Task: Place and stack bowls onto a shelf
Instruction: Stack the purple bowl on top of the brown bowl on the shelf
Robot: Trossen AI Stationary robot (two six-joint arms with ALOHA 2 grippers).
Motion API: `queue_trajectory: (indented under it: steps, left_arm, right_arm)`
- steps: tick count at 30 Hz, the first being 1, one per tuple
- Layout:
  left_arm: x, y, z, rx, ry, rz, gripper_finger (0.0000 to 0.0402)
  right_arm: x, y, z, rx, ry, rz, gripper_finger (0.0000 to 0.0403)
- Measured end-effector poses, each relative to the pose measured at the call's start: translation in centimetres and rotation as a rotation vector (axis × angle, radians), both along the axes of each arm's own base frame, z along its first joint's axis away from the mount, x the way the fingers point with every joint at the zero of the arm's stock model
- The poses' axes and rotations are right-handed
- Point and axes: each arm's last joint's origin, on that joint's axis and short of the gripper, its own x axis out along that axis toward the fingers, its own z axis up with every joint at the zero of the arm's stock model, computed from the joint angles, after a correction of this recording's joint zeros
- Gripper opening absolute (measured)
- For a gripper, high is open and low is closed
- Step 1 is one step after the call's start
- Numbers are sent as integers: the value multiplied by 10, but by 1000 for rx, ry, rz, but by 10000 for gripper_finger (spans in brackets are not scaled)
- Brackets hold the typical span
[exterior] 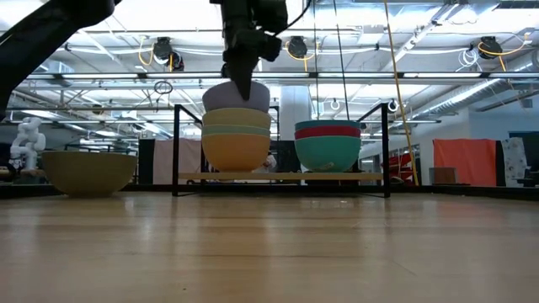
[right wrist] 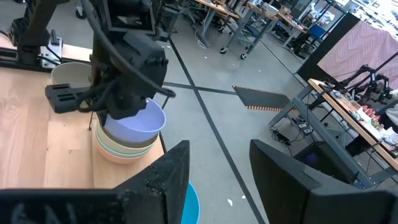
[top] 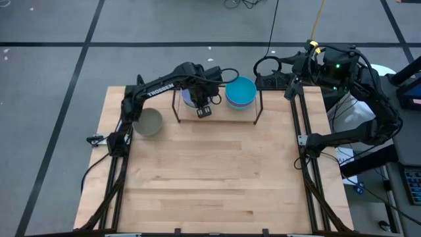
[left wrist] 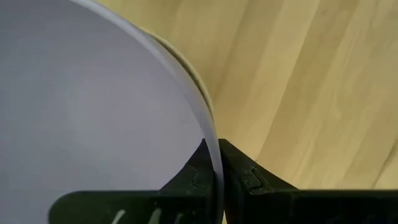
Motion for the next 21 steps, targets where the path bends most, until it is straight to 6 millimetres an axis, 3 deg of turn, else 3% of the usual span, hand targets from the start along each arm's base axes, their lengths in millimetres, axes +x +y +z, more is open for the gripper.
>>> queue_trajectory:
  steps: [6, 11, 21]
  left_arm:
    - [2, 1, -22, -24, 61, 0, 8]
    - [3, 1, -34, -30, 81, 0, 50]
    - [9, 4, -31, 10, 23, -17, 110]
  right_arm:
    - [0, 0, 0, 0, 0, 0, 162]
    - [0, 0, 0, 0, 0, 0, 162]
    - [0, 0, 0, 0, 0, 0, 162]
